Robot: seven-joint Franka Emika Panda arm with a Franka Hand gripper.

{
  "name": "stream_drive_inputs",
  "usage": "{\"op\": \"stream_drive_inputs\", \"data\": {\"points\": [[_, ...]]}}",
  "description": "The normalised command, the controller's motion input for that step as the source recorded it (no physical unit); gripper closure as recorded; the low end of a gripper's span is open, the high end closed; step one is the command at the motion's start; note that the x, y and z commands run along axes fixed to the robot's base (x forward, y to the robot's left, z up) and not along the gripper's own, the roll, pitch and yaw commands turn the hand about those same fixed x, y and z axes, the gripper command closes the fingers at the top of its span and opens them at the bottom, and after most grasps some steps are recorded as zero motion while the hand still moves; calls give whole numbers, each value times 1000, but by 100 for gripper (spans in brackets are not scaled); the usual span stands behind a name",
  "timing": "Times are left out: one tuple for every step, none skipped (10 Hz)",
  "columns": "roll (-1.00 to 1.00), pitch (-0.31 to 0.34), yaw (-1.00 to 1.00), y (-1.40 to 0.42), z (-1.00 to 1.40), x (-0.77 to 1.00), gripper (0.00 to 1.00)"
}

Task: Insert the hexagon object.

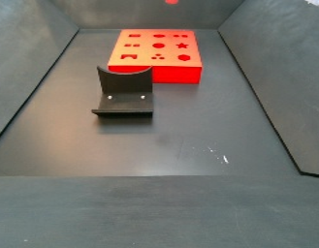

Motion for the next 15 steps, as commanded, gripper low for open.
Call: {"op": "stream_drive_inputs", "data": {"points": [[0,0,0,131,-29,57,100],[0,0,89,394,-140,191,100],[-63,0,163,614,-200,337,100],[-71,0,143,694,-240,354,100],[-67,0,126,723,-246,343,100],[-74,0,109,760,-254,300,100],[-51,-7,109,751,-197,114,100],[0,0,49,517,-169,86,100],[-19,-37,349,266,-263,66,100],[54,-83,583,0,-311,0,100],[121,-87,763,-77,-311,0,100],[96,-130,954,-129,-331,-106,100],[81,-124,954,-123,-240,-137,100],[191,-30,897,0,0,-160,100],[207,-19,703,29,0,-206,100]]}}
